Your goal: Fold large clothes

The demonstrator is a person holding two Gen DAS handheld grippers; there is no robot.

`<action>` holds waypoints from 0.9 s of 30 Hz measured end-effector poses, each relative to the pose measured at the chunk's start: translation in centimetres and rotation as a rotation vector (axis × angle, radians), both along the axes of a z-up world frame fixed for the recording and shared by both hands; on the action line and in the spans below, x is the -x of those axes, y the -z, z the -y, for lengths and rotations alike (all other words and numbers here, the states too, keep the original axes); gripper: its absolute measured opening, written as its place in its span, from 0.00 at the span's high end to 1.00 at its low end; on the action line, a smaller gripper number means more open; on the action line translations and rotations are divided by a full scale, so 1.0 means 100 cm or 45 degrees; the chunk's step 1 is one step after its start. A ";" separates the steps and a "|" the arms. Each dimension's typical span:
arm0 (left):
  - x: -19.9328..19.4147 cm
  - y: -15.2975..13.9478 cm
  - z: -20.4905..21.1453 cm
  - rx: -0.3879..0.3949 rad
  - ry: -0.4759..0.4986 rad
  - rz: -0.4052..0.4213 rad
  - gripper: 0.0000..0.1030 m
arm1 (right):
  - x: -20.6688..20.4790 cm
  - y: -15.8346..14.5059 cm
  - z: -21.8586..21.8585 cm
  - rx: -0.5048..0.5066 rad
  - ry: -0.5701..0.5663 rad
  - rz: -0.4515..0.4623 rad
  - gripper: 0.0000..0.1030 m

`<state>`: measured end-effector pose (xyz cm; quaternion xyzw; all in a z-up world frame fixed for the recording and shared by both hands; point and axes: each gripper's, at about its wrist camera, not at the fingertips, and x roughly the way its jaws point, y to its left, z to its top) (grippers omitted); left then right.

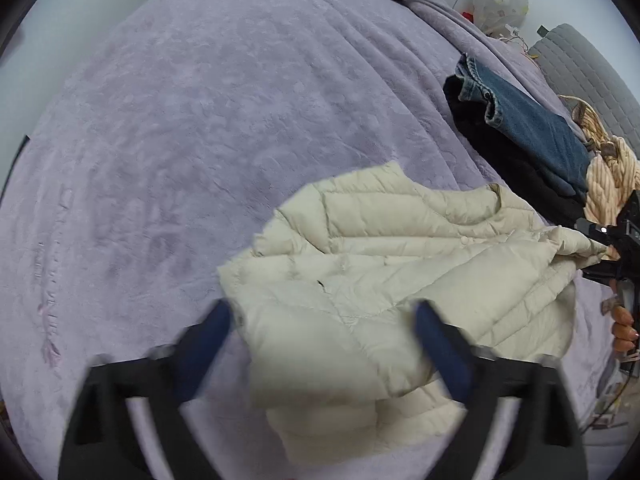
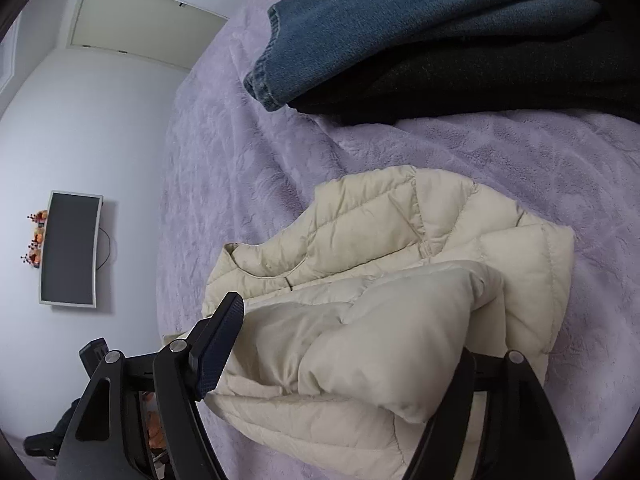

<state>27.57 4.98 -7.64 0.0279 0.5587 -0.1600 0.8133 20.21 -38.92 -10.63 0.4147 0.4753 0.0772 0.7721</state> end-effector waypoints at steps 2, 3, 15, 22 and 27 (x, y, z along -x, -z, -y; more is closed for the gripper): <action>0.003 -0.011 -0.002 -0.036 0.015 0.057 0.00 | 0.006 -0.005 -0.001 -0.012 -0.005 0.015 0.25; 0.003 -0.014 -0.005 -0.039 -0.001 0.070 0.00 | 0.009 -0.008 -0.001 -0.008 -0.007 0.018 0.25; 0.011 -0.006 0.007 -0.018 -0.032 0.134 0.00 | 0.031 -0.028 -0.025 0.304 -0.079 0.031 0.68; -0.023 0.056 0.042 -0.107 -0.085 0.077 0.00 | -0.019 0.022 -0.034 0.402 -0.076 -0.074 0.71; -0.047 0.086 0.041 -0.122 -0.152 0.033 0.00 | -0.042 0.045 -0.017 0.396 0.008 -0.113 0.73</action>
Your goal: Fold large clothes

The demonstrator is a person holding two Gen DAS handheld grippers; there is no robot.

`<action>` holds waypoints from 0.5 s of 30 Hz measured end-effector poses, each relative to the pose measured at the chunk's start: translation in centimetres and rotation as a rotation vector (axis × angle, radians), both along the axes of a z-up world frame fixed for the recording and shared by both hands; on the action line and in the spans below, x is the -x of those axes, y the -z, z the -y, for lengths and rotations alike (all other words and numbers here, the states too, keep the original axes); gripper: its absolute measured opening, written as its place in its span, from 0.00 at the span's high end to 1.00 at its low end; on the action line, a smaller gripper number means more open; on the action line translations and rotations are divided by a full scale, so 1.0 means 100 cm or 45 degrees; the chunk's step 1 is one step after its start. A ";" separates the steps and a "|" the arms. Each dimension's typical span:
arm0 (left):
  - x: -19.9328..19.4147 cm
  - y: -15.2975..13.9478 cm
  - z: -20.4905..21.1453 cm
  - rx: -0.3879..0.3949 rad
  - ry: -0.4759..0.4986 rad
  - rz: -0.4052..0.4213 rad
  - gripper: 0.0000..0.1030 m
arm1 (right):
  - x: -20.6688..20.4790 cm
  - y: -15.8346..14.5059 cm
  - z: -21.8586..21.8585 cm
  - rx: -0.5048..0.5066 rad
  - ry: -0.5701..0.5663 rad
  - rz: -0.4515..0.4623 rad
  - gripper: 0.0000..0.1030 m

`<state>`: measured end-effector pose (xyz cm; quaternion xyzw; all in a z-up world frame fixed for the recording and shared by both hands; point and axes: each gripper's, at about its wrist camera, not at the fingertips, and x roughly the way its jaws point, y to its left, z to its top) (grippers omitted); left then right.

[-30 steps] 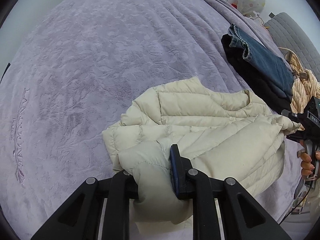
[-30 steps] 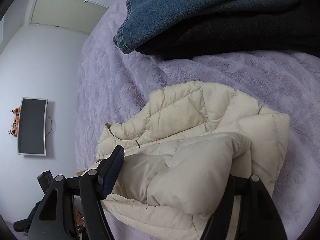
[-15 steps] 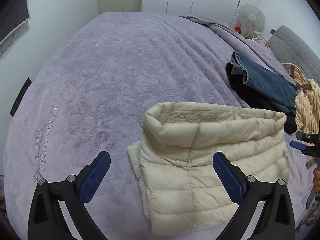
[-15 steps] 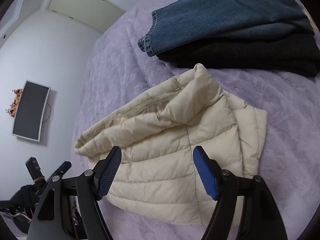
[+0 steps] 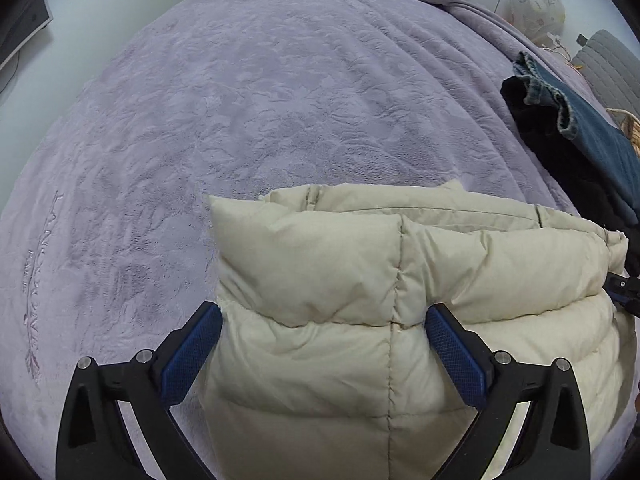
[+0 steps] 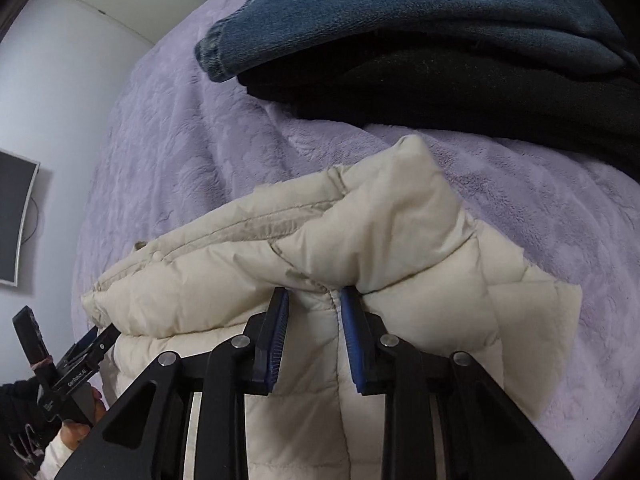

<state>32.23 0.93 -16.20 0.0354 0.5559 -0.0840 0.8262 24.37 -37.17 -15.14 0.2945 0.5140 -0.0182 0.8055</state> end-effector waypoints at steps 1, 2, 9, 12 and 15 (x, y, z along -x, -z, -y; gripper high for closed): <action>-0.004 0.005 -0.001 0.007 -0.002 -0.011 0.00 | -0.004 0.004 0.003 -0.008 0.013 -0.004 0.73; -0.007 0.010 -0.001 0.011 -0.004 -0.016 0.00 | -0.007 0.008 0.006 -0.013 0.026 -0.009 0.73; -0.012 0.013 -0.002 0.002 -0.008 -0.032 0.00 | -0.010 0.009 0.005 0.004 0.050 -0.030 0.73; -0.007 -0.003 -0.010 0.002 0.004 -0.025 0.00 | -0.002 -0.007 0.002 0.004 0.019 -0.028 0.70; 0.004 -0.022 -0.030 0.057 0.001 -0.028 0.00 | 0.014 -0.027 -0.002 -0.015 -0.026 0.015 0.40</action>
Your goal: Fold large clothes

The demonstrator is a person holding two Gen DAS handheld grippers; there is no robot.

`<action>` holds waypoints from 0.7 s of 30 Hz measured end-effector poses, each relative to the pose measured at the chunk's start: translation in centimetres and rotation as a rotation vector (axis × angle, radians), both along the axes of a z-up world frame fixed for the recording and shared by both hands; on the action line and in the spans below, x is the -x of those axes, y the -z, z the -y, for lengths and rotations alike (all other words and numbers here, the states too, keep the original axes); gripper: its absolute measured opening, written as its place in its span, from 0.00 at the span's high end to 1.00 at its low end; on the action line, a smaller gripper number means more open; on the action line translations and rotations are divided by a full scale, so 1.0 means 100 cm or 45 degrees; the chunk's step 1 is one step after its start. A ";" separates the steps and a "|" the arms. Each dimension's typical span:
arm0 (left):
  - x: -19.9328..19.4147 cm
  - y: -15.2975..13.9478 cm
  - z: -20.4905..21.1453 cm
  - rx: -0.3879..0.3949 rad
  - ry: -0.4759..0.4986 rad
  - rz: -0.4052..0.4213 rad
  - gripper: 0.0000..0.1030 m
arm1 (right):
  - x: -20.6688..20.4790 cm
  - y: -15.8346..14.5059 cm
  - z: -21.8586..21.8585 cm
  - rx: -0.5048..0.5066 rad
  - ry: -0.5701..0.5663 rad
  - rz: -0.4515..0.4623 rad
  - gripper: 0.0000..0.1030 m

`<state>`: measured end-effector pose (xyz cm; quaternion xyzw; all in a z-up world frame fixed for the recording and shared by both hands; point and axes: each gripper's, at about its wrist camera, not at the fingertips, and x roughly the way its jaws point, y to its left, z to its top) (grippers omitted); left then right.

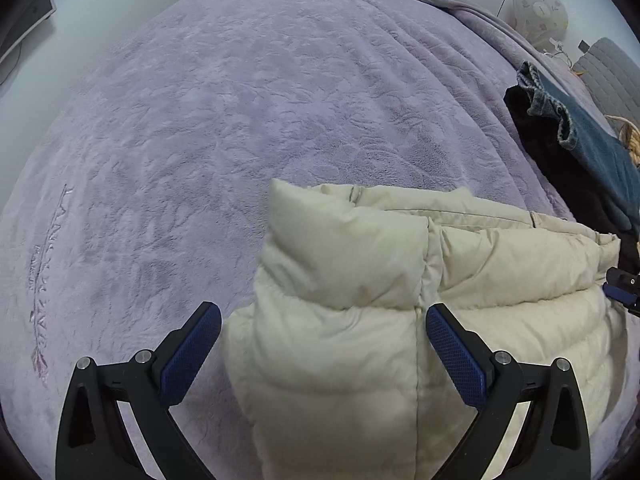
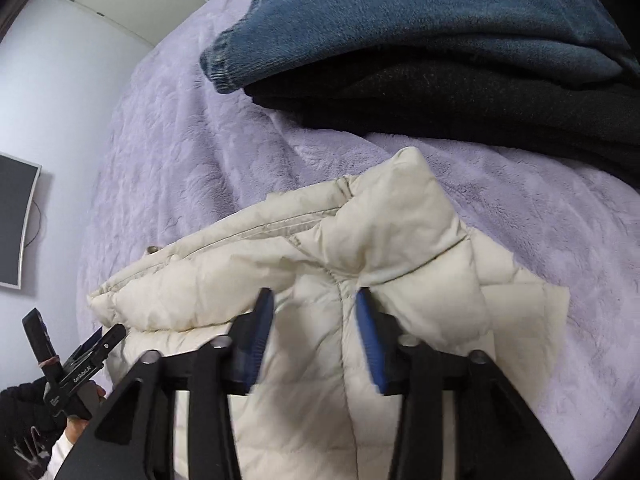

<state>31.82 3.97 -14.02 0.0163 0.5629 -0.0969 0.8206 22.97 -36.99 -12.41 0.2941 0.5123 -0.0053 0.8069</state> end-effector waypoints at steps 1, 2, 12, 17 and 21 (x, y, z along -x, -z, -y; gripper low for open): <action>0.004 -0.005 -0.009 0.026 -0.006 -0.013 0.00 | 0.008 -0.007 -0.001 -0.011 -0.009 0.020 0.24; 0.009 -0.009 -0.018 0.051 -0.014 -0.028 0.00 | 0.018 -0.013 -0.002 -0.019 -0.014 0.040 0.23; 0.072 0.012 -0.089 0.356 -0.121 -0.279 0.00 | 0.129 -0.001 -0.025 -0.282 -0.041 -0.034 0.20; 0.087 0.047 -0.076 0.439 -0.108 -0.394 0.00 | 0.172 0.047 -0.026 -0.436 0.098 -0.156 0.20; 0.088 0.057 -0.056 0.454 -0.088 -0.403 0.00 | 0.177 0.071 -0.017 -0.518 0.236 -0.149 0.20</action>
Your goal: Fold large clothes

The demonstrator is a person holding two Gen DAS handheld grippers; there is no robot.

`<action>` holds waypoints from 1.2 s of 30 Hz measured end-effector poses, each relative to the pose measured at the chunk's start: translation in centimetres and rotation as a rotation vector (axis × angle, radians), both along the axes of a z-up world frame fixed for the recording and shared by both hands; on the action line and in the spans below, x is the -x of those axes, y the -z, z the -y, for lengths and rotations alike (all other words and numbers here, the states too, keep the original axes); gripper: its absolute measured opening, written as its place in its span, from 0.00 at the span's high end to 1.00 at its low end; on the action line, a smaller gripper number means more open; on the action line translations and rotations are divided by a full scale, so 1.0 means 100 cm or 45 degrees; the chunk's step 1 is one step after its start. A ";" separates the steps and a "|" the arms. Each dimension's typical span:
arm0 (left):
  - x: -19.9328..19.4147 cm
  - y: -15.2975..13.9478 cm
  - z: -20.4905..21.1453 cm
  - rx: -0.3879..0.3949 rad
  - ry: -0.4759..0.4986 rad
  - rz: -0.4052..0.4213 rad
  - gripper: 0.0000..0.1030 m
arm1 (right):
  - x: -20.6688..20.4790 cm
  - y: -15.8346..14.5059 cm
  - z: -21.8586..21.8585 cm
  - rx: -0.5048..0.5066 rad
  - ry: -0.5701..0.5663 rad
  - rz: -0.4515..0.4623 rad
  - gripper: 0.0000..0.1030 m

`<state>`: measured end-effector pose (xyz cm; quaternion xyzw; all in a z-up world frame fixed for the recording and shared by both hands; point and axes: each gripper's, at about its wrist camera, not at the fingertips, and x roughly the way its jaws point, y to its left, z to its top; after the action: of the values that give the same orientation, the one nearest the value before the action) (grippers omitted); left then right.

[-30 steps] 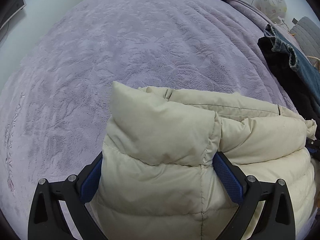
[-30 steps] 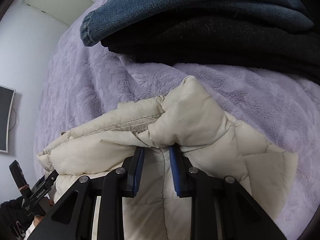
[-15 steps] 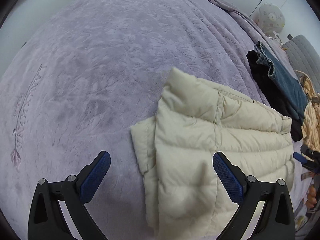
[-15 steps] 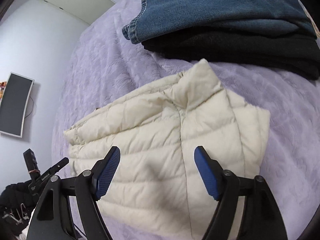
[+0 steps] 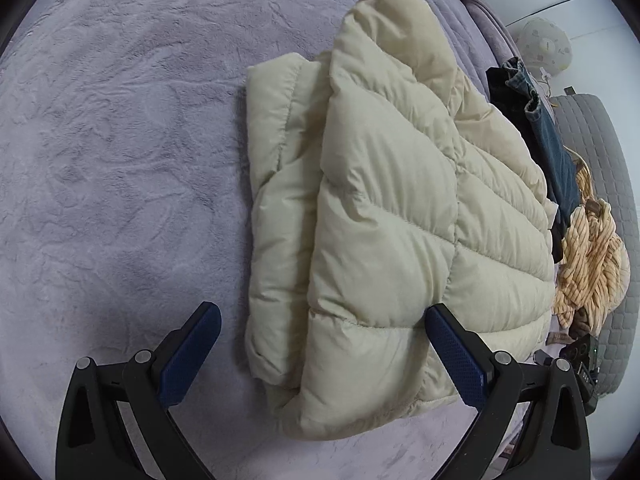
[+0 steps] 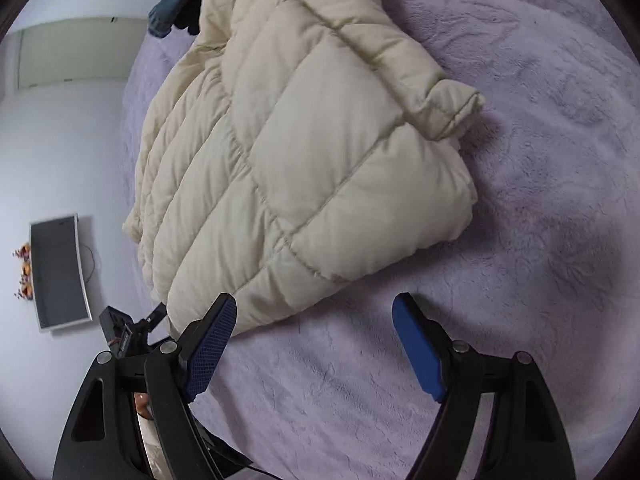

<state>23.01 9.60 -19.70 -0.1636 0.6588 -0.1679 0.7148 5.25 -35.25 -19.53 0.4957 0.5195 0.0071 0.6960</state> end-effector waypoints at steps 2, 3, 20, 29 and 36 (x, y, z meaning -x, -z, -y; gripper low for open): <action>-0.004 0.002 0.010 0.002 0.004 0.001 0.00 | -0.007 0.002 0.004 0.009 0.049 0.039 0.20; -0.005 0.002 0.014 -0.001 0.006 0.007 0.00 | -0.011 0.002 0.007 0.012 0.068 0.061 0.20; 0.017 -0.046 0.030 0.022 0.145 0.161 0.76 | -0.014 -0.026 0.001 0.059 0.057 0.131 0.82; 0.077 -0.053 0.009 -0.026 0.183 0.129 0.76 | 0.011 -0.034 -0.013 0.065 0.000 0.096 0.82; 0.119 -0.045 -0.002 -0.090 0.205 0.101 0.76 | 0.036 -0.027 -0.024 0.070 -0.037 0.048 0.82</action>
<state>11.07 9.81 -15.16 -0.0778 0.6465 -0.2078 0.7300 1.65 -32.81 -16.83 0.4687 0.5132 0.0123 0.7189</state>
